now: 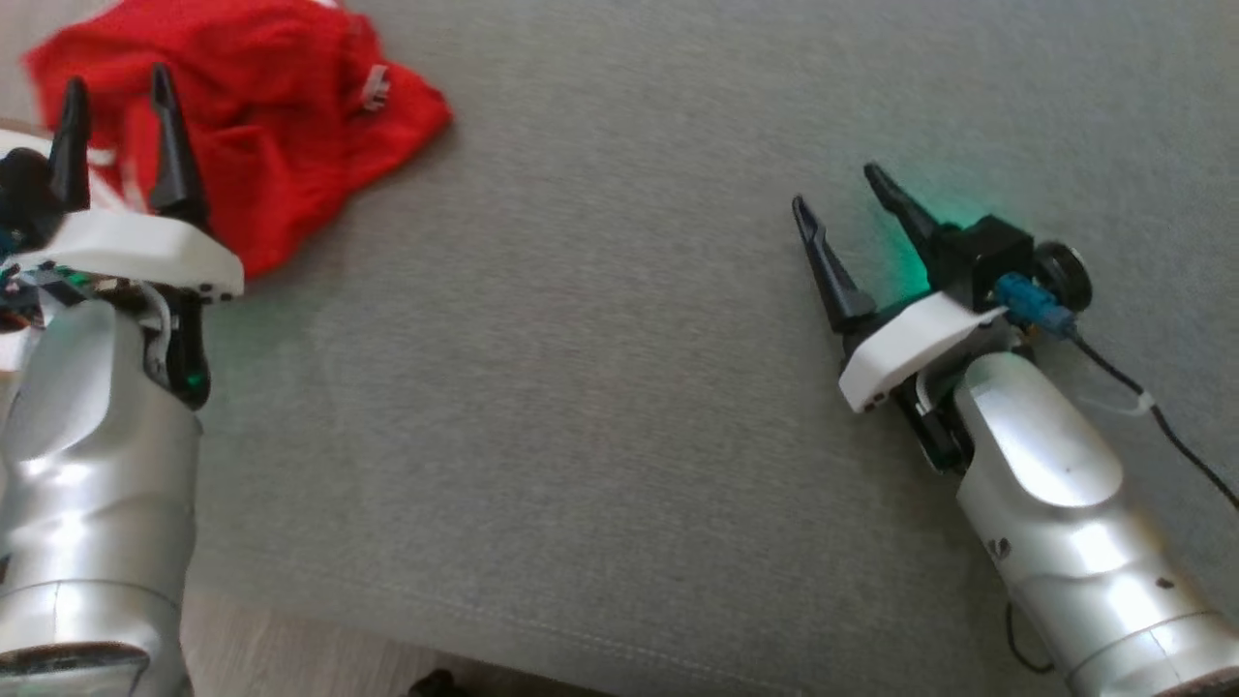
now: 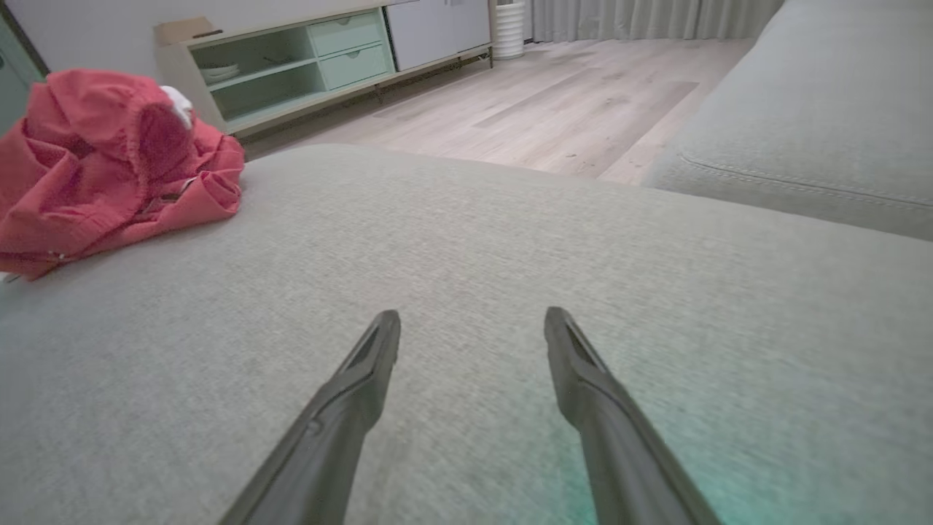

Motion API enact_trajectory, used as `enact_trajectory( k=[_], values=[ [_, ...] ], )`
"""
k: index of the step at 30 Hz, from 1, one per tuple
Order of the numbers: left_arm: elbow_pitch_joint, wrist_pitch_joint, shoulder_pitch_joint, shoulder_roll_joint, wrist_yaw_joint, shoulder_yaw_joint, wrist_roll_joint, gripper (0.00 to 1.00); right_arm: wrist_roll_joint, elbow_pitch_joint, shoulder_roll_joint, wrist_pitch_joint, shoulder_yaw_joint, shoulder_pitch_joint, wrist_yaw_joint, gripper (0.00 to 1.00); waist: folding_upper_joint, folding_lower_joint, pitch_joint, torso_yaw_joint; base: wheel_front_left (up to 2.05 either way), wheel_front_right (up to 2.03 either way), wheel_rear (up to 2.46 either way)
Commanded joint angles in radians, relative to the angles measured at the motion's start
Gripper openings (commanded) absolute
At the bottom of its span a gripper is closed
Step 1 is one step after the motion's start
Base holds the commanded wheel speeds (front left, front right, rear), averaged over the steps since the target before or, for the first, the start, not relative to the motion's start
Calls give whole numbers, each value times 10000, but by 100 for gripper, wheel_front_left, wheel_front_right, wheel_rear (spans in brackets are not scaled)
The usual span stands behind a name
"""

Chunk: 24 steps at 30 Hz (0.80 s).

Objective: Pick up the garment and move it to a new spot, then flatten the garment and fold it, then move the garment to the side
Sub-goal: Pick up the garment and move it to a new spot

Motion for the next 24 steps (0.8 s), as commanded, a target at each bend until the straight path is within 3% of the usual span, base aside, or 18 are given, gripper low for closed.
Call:
enact_trajectory(
  k=[1,9,10,12,15,24],
  values=[
    [56,-51,-349,667,20,102,-355,100,97,-440,91,-136,180,-271,-6,100,0,-3,535,-552,0,0,0],
    [2378,-2,-920,1176,135,32,-867,100,203,-945,-45,-136,-23,-362,-6,100,0,-3,914,-1043,0,0,0],
    [2491,-11,-995,1163,181,107,-940,94,202,-954,-45,-136,-67,-334,-6,100,0,-3,889,-1059,0,0,0],
    [2571,-29,-1118,1166,219,113,-933,0,232,-948,-20,-136,-157,-262,-6,100,0,-3,802,-1085,0,0,0],
    [2221,-44,-1311,1239,190,66,-821,0,255,-977,30,-136,-279,-161,-6,100,0,-3,607,-1143,0,0,0],
    [-833,-49,-1331,924,56,53,-411,0,405,-1197,406,-136,-799,289,-6,100,0,-3,-442,-1716,0,0,0]
  ],
)
